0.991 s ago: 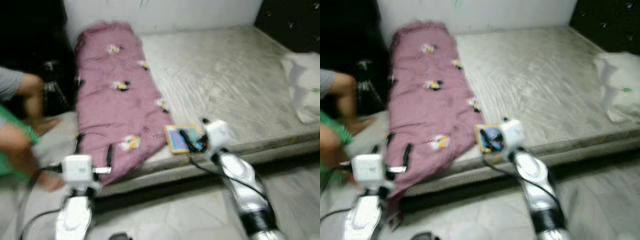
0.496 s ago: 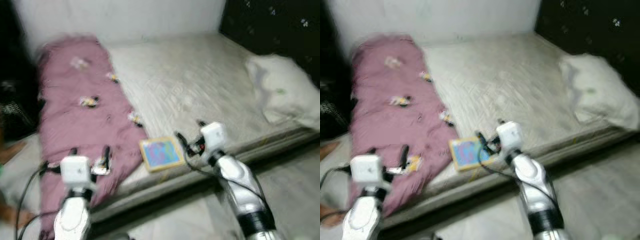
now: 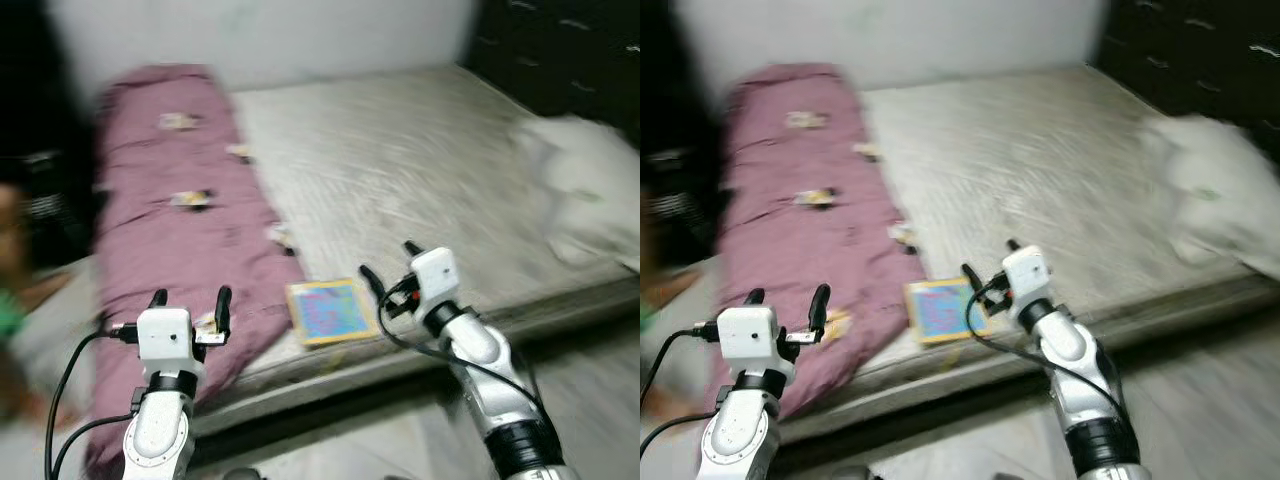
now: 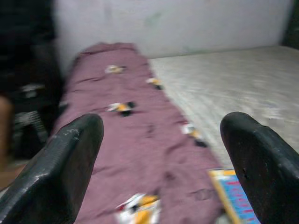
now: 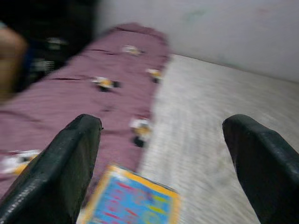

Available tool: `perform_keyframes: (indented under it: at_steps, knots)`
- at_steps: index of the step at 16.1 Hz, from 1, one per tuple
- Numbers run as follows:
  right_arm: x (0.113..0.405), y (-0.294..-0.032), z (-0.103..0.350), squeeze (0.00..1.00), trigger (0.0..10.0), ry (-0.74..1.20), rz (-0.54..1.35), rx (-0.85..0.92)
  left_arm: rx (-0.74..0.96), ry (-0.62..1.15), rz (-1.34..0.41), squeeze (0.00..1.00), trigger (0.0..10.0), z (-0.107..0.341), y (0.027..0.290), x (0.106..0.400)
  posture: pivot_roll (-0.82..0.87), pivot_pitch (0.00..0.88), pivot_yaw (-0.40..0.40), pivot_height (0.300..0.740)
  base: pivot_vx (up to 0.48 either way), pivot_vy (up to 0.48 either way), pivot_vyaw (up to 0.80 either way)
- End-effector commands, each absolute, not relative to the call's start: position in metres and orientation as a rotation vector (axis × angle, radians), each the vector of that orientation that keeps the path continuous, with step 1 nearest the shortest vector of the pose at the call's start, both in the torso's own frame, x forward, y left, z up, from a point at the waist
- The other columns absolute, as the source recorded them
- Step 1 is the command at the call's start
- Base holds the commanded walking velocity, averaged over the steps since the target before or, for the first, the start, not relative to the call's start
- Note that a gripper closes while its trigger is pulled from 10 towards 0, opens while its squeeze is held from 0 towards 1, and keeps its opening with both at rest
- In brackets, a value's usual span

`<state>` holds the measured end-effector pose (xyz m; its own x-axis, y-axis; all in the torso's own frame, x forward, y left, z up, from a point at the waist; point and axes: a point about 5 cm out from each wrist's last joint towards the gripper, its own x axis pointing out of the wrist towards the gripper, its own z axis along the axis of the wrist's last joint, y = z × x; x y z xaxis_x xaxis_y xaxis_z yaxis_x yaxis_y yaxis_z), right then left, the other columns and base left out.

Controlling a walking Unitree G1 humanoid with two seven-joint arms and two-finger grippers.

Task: Clean up the room

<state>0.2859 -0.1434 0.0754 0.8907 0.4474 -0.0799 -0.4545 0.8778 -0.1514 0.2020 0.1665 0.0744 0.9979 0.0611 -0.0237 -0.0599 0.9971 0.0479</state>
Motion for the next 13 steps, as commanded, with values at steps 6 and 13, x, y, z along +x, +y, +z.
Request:
perform_keyframes:
  at_steps: [6,13]
  knots:
    - [0.2867,-0.1423,0.0772,0.00,10.0,0.030,0.482,-0.177,0.070,0.037,0.047,0.00,10.0,0.0730,0.1657,0.2014,-0.03,0.000,0.000,0.740,0.000,0.000,0.80]
    - [0.2865,-0.1441,0.0771,0.00,10.0,0.031,0.471,-0.177,0.064,0.045,0.025,0.00,10.0,0.0706,0.1621,0.2011,-0.03,0.000,-0.006,0.740,0.000,0.000,0.76]
